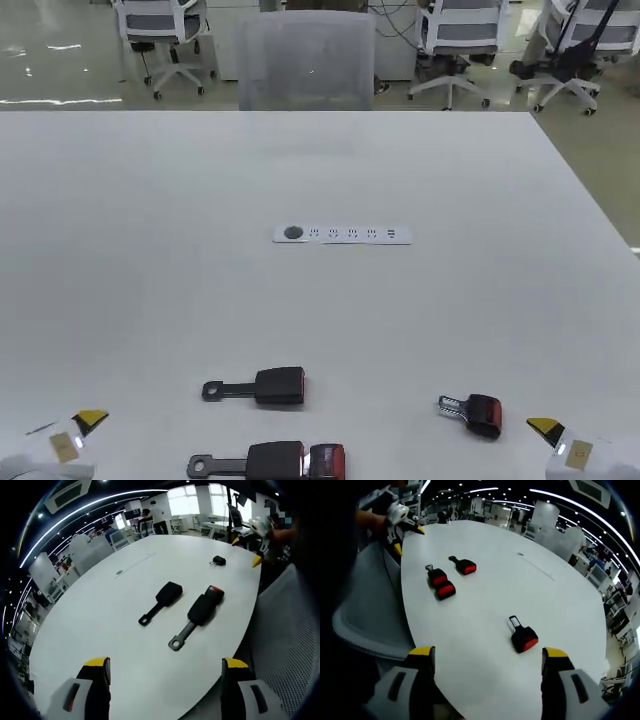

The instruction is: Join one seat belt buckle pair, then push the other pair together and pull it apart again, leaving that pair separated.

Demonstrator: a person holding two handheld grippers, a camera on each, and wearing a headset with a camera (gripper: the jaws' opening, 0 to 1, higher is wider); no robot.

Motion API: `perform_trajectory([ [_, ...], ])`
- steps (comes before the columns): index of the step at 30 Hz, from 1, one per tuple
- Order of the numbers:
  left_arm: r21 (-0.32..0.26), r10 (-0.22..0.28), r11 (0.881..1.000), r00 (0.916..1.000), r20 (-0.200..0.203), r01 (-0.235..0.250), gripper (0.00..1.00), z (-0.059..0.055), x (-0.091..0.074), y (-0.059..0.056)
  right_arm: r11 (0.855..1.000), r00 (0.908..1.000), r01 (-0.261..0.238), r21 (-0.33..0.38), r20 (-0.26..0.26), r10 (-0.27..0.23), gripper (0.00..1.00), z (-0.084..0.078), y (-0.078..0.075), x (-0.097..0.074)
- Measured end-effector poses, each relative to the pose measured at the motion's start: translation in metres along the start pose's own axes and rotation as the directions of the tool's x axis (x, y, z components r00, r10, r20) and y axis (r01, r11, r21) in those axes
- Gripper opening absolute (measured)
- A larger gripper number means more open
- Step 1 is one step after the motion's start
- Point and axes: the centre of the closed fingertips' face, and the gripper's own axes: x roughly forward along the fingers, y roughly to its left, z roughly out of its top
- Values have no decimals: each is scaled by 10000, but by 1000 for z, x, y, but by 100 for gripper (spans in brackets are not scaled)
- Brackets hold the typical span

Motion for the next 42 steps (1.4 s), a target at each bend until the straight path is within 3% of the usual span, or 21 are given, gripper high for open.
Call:
perform_trajectory([
  [3,-517,-139,9986,9999,68,142,100,-8,-3,-4,9998,9999,126,137,86,-128,95,-1,2,-2],
  [7,-406,-9,9992,9999,-123,4,100,-15,-4,-7,9990,9990,337,276,287,-345,100,2,4,-7],
  [16,-161,-6,9999,10000,60,7,99,-10,-3,-11,9960,9975,646,619,241,-662,100,-9,3,-11],
  [21,-131,120,9998,9998,151,-118,99,-9,-6,-6,9947,9965,791,664,225,-808,100,-11,2,-15],
  [30,-423,445,9982,9973,579,-421,97,-10,-17,-4,9922,9953,734,1011,548,-792,100,-21,-1,-35],
  [37,-604,782,9954,9951,597,-746,89,-21,-15,-2,9883,9937,860,1260,607,-942,97,-25,-1,-50],
  [42,-648,919,9941,9933,703,-874,90,-24,-11,-3,9871,9918,935,1302,746,-1038,95,-24,2,-58],
])
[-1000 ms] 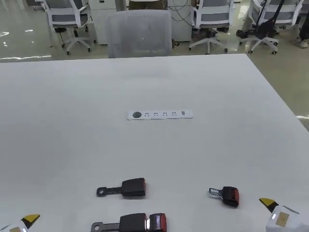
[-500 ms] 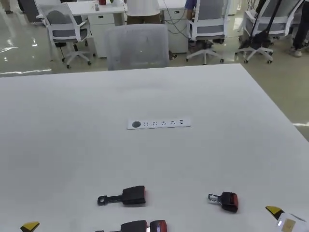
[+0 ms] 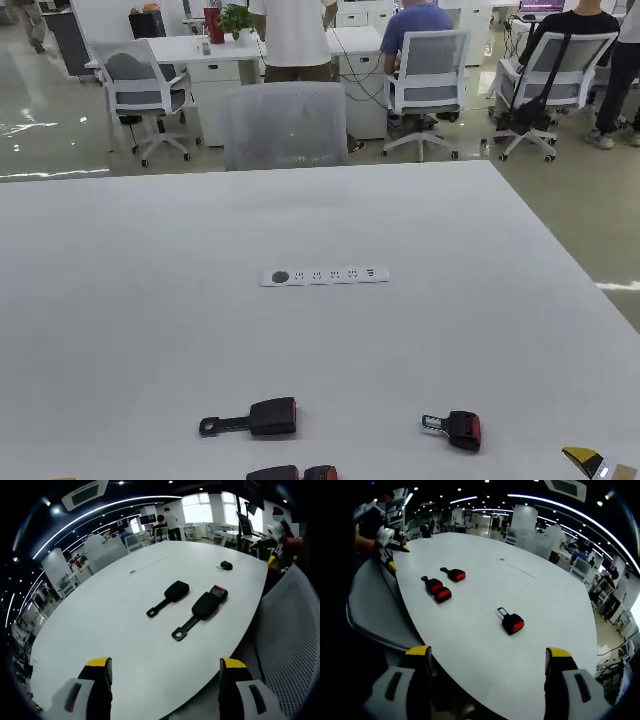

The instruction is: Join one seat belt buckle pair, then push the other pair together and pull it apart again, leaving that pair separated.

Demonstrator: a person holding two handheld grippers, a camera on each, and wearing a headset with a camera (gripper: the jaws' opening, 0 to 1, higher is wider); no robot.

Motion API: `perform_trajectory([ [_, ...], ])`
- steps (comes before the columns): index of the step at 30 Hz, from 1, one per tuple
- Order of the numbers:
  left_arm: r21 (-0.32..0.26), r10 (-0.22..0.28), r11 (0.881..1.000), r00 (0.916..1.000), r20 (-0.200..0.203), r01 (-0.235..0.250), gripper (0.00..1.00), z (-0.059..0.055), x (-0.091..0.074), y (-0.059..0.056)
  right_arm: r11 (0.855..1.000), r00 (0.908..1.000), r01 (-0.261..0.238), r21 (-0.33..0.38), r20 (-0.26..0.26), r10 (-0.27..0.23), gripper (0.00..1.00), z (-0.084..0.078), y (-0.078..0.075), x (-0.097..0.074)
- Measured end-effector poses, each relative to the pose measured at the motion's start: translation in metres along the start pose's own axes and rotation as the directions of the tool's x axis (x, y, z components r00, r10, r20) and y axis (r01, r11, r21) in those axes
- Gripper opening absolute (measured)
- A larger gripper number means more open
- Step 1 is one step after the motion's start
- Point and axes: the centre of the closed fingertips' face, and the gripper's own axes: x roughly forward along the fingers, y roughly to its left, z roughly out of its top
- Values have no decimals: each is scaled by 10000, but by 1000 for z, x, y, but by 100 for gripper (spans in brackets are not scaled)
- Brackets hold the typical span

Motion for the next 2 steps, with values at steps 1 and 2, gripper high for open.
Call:
perform_trajectory([
  [1,5,32,10000,10000,12,-32,91,-1,1,0,10000,10000,-19,5,-22,19,95,-1,1,0],
  [2,19,59,10000,10000,-8,-59,91,-2,2,-1,10000,10000,-31,0,-43,31,95,-2,1,0],
])
